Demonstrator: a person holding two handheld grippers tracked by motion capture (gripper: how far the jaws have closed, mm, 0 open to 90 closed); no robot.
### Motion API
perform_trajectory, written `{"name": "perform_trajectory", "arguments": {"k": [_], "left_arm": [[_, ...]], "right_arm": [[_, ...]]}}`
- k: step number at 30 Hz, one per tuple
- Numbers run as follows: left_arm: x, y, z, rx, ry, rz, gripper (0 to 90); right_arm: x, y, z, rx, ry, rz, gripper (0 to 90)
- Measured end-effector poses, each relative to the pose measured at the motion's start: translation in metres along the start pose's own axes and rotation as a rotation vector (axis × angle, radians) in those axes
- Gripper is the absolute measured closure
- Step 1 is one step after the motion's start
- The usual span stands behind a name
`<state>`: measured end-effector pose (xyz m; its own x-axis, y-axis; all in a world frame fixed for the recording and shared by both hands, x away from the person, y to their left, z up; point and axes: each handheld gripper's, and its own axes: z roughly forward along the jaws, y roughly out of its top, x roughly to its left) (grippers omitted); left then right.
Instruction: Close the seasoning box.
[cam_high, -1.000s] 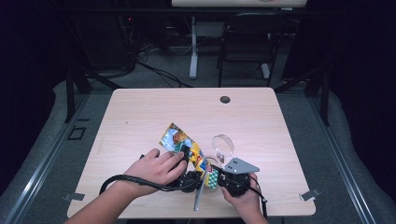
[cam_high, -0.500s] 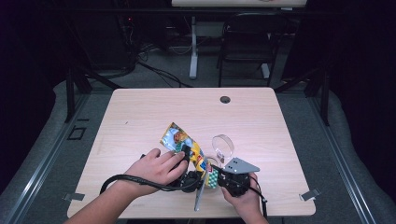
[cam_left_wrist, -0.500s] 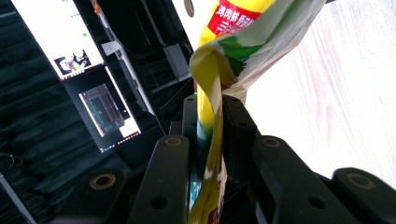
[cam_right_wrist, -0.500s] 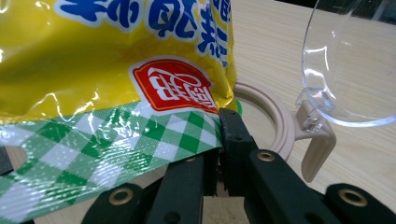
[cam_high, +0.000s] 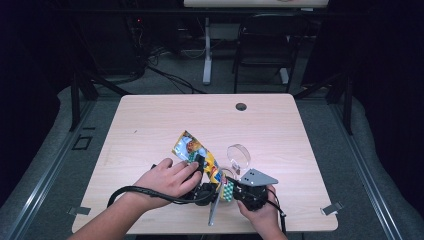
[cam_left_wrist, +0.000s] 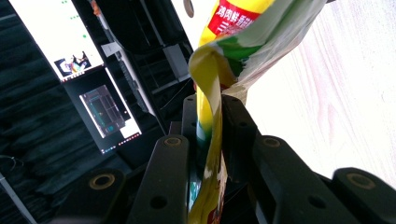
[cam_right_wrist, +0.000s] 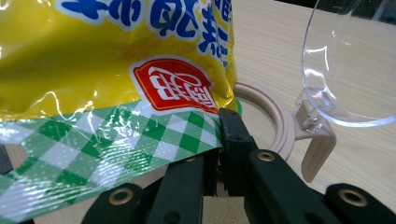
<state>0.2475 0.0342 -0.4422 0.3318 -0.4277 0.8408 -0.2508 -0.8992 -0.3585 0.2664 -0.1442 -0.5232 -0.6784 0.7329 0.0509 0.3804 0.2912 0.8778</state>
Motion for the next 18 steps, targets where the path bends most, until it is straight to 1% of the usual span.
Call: {"name": "perform_trajectory", "arguments": {"k": [2,4,6,7,12,16,17,18], "left_arm": [[0.0002,0.0003,0.0000,-0.001,0.003,0.003,81.3],[0.0007,0.0004,-0.0001,0.002,-0.005,0.002,81.3],[0.0006,0.0005,-0.0001,0.001,0.000,0.002,81.4],[0.0010,0.0005,-0.0001,0.001,-0.007,0.002,81.3],[0.0012,0.0006,-0.0001,0.001,-0.007,0.003,81.4],[0.0010,0.0008,-0.0002,0.000,0.001,0.005,81.4],[0.0015,0.0009,-0.0003,0.000,-0.005,0.006,81.4],[0.0008,0.0008,-0.0001,-0.003,0.006,0.002,81.4]], "right_arm": [[0.0000,-0.0001,0.0002,-0.003,0.002,0.002,87.0],[-0.0001,-0.0001,0.0002,-0.002,0.002,0.002,87.0],[-0.0002,-0.0001,0.0002,-0.002,0.003,0.002,87.0],[-0.0005,0.0000,-0.0001,0.002,0.004,-0.002,87.0],[-0.0005,0.0001,0.0000,0.002,0.004,-0.002,87.0],[-0.0005,0.0000,-0.0001,0.003,0.004,-0.001,87.0],[-0.0003,-0.0001,0.0002,-0.001,0.005,0.002,87.0],[-0.0003,-0.0001,0.0002,-0.002,0.005,0.002,87.0]]}}
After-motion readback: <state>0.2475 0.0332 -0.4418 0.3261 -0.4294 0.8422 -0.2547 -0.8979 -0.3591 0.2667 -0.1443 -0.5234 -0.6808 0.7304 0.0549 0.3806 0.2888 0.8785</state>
